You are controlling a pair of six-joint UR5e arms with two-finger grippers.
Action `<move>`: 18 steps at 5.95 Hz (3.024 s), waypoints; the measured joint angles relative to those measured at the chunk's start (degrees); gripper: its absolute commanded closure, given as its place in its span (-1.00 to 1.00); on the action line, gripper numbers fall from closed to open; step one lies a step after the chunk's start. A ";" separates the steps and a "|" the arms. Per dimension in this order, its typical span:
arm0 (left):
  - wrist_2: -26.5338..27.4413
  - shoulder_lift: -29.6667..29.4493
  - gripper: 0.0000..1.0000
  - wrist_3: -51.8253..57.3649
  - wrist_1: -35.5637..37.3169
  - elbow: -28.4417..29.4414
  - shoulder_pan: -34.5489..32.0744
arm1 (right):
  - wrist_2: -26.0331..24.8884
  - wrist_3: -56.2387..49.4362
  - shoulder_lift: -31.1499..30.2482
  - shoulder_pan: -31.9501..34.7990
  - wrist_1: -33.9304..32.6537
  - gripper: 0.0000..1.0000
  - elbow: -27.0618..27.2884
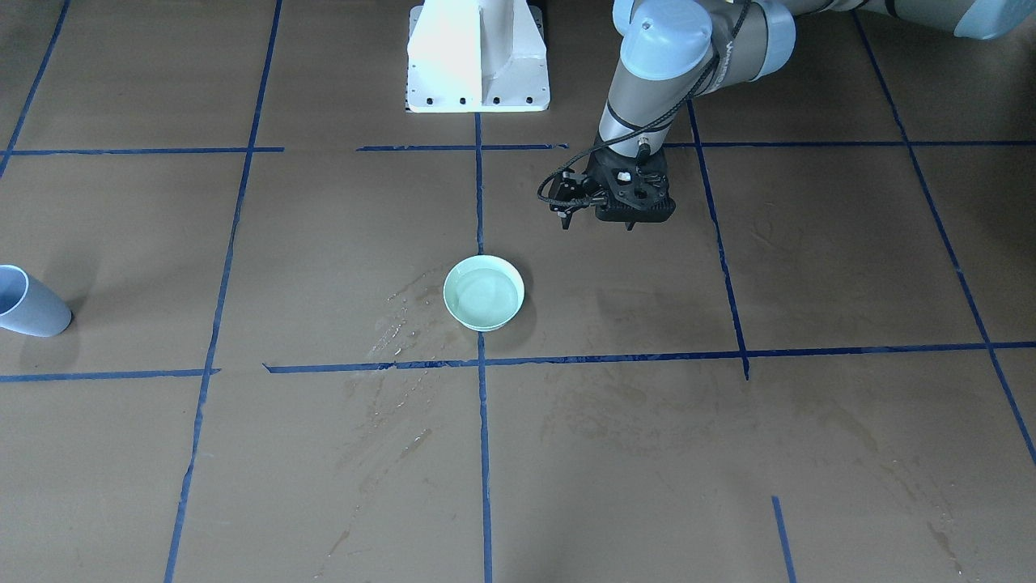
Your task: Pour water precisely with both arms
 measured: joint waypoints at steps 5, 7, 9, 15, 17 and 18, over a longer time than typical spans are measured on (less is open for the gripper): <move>1.56 -0.05 -1.00 -0.19 -0.01 0.51 0.74 | -4.80 -24.00 2.79 6.09 -40.26 -1.00 15.92; 1.73 -1.48 -1.00 -0.92 -0.48 2.60 0.98 | -5.50 -32.80 6.74 9.30 -61.06 -1.00 19.76; 2.72 -4.10 -1.00 -4.63 -3.99 7.96 1.71 | -5.32 -33.88 7.22 9.59 -64.25 -1.00 20.72; 3.77 -14.38 -0.74 -20.63 -13.35 24.60 2.69 | -5.20 -33.94 7.31 9.55 -64.19 -1.00 20.89; 3.77 -14.45 0.28 -21.67 -13.91 25.29 3.14 | -5.23 -33.94 7.31 9.55 -64.19 -1.00 20.89; 3.75 -14.43 0.72 -21.71 -13.93 25.49 3.27 | -5.30 -33.96 7.31 9.55 -64.19 -1.00 20.89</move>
